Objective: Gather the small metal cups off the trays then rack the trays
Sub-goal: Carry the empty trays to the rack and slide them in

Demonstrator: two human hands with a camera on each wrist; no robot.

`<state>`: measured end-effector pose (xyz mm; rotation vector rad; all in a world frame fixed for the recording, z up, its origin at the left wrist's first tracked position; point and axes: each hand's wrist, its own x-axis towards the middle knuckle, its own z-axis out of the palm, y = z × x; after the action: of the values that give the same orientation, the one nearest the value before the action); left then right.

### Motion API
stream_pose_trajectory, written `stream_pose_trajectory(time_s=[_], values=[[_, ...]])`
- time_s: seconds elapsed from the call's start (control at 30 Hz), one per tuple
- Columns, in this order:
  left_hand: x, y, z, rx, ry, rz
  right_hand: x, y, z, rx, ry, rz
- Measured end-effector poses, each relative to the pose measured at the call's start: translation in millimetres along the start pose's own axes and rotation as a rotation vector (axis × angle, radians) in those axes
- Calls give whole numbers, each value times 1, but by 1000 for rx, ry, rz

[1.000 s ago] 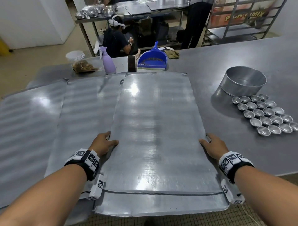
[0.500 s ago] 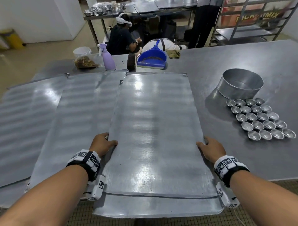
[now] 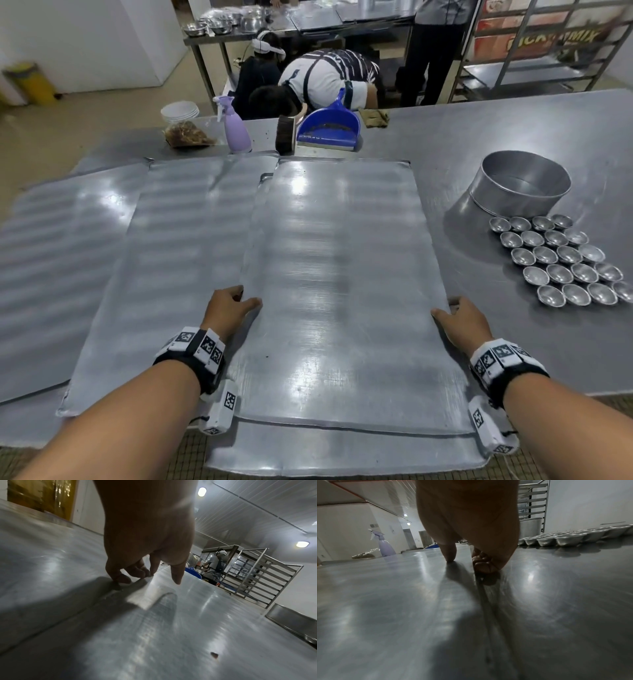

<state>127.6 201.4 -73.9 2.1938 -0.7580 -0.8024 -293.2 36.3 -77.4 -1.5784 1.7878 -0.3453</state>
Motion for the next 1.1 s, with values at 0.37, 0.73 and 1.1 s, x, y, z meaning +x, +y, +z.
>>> stream_pose_trajectory(time_s=[0.37, 0.73, 1.1], values=[[-4, 18, -1, 116, -119, 68, -2, 0, 1, 14, 63, 50], [-9, 14, 0, 145, -153, -51, 3, 12, -8, 52, 126, 123], [11, 13, 23, 183, -62, -88, -6, 20, -6, 115, 143, 17]])
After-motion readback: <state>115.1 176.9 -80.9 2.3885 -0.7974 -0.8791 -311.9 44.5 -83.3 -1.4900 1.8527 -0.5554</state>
